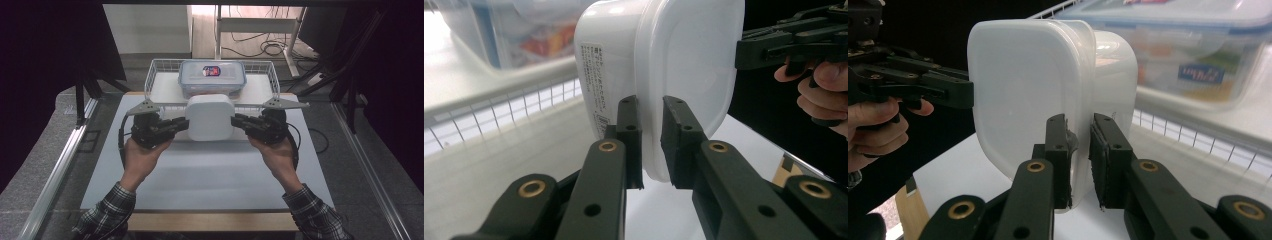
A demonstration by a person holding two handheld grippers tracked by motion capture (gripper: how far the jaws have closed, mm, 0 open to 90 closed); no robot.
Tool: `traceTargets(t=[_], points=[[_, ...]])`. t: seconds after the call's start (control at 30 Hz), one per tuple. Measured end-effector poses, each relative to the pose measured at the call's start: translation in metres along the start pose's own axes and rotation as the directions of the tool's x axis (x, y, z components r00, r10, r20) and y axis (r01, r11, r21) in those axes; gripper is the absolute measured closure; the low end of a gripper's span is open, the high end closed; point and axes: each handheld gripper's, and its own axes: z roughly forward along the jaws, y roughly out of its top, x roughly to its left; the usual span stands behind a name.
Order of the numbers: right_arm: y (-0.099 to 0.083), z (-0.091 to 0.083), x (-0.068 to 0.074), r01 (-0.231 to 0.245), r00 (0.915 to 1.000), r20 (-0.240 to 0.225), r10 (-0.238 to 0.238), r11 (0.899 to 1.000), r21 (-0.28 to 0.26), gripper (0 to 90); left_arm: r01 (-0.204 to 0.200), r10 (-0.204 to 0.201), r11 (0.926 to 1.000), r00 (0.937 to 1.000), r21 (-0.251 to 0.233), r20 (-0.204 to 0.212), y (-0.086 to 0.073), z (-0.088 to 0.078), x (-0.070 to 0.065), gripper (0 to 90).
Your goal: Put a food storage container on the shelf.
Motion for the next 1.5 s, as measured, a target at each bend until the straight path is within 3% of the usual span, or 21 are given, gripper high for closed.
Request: traceTargets(t=[0.47,1.0,1.5], points=[[0.042,-0.004,-0.005,0.023,0.9996,0.014,-0.022,0.999,-0.048,78.0,-0.048,0.048,0.9974,0.9988,-0.054,-0.009,0.043,-0.006,0.002,79.6],[0.087,0.001,-0.018,0.014,0.9989,0.045,-0.010,0.996,-0.091,77.0,-0.056,0.055,0.9951,0.9984,-0.081,-0.006,0.092,-0.002,0.018,79.6],[0.104,0.020,-0.036,-0.017,0.9958,0.088,0.024,0.997,-0.079,75.7,-0.024,0.022,0.9971,0.9994,-0.073,-0.027,0.104,0.020,0.039,77.4]])
